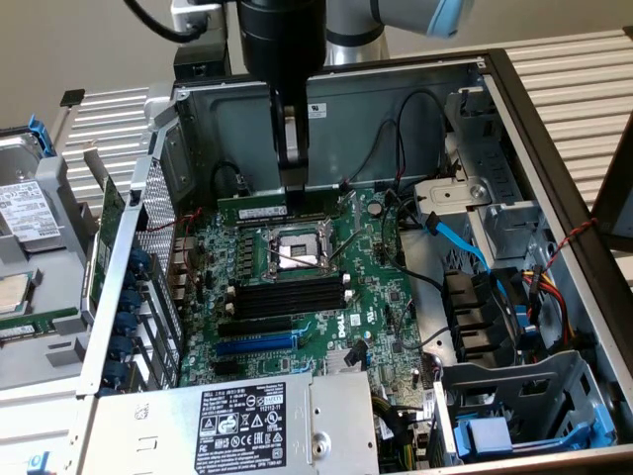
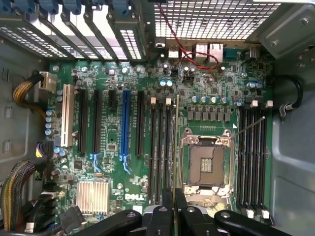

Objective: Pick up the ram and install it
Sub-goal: 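Insert the ram into the slot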

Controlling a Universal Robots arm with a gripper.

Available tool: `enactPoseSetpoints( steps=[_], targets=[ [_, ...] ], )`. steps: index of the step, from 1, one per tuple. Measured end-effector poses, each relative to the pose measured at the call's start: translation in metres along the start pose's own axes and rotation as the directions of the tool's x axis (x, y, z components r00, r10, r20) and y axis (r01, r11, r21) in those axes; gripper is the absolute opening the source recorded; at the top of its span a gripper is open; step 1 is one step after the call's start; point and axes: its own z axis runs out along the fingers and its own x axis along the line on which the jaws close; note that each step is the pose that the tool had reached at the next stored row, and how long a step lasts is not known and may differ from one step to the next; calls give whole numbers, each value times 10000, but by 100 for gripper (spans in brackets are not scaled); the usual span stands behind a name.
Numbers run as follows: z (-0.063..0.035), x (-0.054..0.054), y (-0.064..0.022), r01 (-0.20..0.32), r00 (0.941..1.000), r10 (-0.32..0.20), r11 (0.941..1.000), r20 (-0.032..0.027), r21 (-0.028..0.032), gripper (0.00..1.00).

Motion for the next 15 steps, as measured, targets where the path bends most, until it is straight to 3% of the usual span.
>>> enactPoseSetpoints(
  steps=[5,15],
  targets=[
    [92,29,-1,0,10000,0,10000,-2,19,13],
    [271,43,-4,-8,10000,8,9999,-2,121,13]
  ],
)
